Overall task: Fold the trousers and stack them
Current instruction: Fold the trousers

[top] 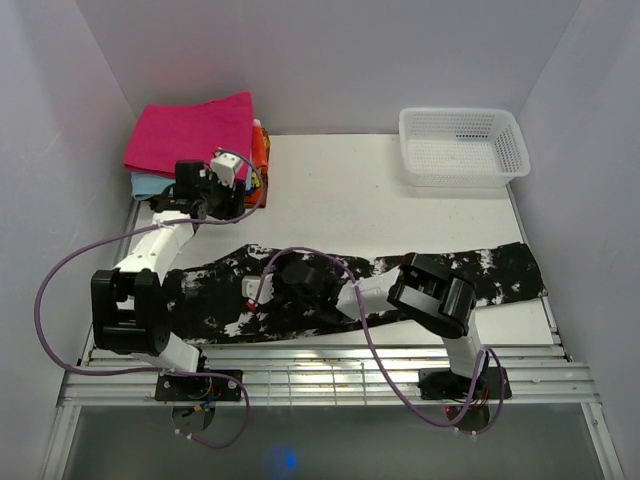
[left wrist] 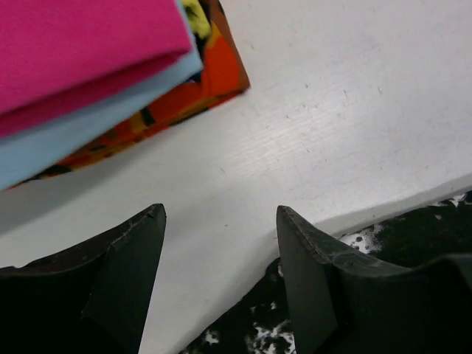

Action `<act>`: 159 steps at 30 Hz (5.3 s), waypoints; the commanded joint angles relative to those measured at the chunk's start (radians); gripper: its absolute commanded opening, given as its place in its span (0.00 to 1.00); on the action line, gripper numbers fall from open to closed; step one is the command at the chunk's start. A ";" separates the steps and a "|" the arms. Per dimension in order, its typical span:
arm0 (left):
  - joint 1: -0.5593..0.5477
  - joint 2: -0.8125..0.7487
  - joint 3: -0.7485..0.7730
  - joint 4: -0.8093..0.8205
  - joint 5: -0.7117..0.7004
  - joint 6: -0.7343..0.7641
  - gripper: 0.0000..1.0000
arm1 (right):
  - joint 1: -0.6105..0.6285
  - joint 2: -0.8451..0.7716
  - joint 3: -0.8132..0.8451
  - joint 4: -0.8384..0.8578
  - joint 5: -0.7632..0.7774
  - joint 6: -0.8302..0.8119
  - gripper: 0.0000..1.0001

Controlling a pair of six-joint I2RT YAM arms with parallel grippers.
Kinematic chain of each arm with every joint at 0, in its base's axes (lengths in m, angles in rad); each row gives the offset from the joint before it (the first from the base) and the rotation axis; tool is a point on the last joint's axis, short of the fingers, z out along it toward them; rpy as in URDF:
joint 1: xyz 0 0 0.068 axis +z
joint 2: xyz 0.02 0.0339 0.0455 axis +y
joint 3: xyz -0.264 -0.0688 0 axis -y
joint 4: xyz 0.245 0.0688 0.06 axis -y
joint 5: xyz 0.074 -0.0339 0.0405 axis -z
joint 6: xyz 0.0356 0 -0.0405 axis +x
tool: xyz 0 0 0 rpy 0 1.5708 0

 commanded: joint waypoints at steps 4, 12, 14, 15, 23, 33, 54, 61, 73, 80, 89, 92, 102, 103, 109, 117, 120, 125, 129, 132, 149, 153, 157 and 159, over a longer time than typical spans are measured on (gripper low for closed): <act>0.182 -0.139 0.103 -0.298 0.198 0.030 0.73 | -0.121 -0.213 0.209 -0.647 -0.198 0.274 0.90; 0.331 -0.256 -0.047 -0.762 0.238 0.329 0.74 | -0.489 -0.334 0.268 -1.327 -0.583 0.374 0.90; 0.359 -0.246 -0.078 -0.802 0.208 0.358 0.73 | -0.581 -0.369 0.204 -1.430 -0.612 0.375 0.91; 0.370 -0.221 -0.098 -0.811 0.192 0.357 0.73 | -0.612 -0.412 0.176 -1.451 -0.624 0.380 0.91; 0.399 -0.075 -0.267 -0.601 -0.010 0.266 0.63 | -0.899 -0.526 -0.074 -1.521 -0.572 0.322 0.96; 0.423 0.260 0.037 -0.423 -0.148 0.251 0.63 | -1.019 -0.396 -0.082 -1.485 -0.604 0.395 0.98; 0.532 0.183 0.037 -0.512 -0.070 0.236 0.64 | -1.778 -0.441 0.116 -1.648 -0.581 0.191 0.91; 0.532 0.162 0.052 -0.532 -0.061 0.242 0.64 | -1.832 -0.367 0.072 -1.561 -0.569 0.193 0.90; 0.534 0.145 0.054 -0.546 -0.015 0.223 0.64 | -1.824 -0.271 -0.043 -1.588 -0.713 0.245 0.69; 0.534 0.129 0.065 -0.570 0.040 0.213 0.64 | -1.855 -0.374 0.082 -1.689 -0.732 0.216 0.08; 0.520 0.024 0.055 -0.633 0.145 0.183 0.71 | -2.014 -0.355 0.443 -1.873 -0.678 0.030 0.08; 0.522 -0.024 0.078 -0.667 0.180 0.176 0.77 | -2.033 -0.313 0.568 -1.996 -0.704 -0.022 0.08; 0.520 -0.114 0.054 -0.793 0.367 0.183 0.81 | -1.779 -0.500 0.385 -2.019 -0.990 0.158 0.08; 0.520 -0.116 0.033 -0.777 0.373 0.185 0.81 | -1.708 -0.515 0.350 -1.977 -1.015 0.193 0.08; 0.522 -0.058 -0.063 -0.687 0.349 0.150 0.77 | -1.412 -0.620 0.228 -1.675 -1.064 0.557 0.08; 0.522 0.042 -0.087 -0.631 0.307 0.116 0.76 | -1.102 -0.586 0.089 -1.285 -0.959 0.851 0.08; 0.522 0.074 -0.087 -0.631 0.303 0.111 0.76 | -1.064 -0.549 0.076 -1.255 -0.949 0.880 0.08; 0.522 0.102 -0.086 -0.627 0.287 0.101 0.76 | -0.990 -0.506 0.041 -1.107 -0.972 0.984 0.08; 0.522 0.116 -0.087 -0.624 0.277 0.093 0.76 | -0.909 -0.491 0.006 -1.005 -0.963 1.073 0.08; 0.522 0.123 -0.086 -0.622 0.269 0.088 0.76 | -0.853 -0.472 -0.028 -0.909 -0.960 1.131 0.08; 0.520 0.151 -0.089 -0.616 0.251 0.075 0.77 | -0.692 -0.261 0.004 -0.827 -0.902 1.216 0.38; 0.520 0.152 -0.087 -0.612 0.252 0.075 0.77 | -0.662 -0.270 0.016 -0.821 -0.940 1.218 0.60; 0.520 0.149 -0.087 -0.610 0.249 0.073 0.77 | -0.636 -0.268 0.018 -0.791 -0.988 1.230 0.70; 0.520 0.145 -0.089 -0.612 0.247 0.073 0.77 | -0.631 -0.270 0.023 -0.777 -1.017 1.230 0.73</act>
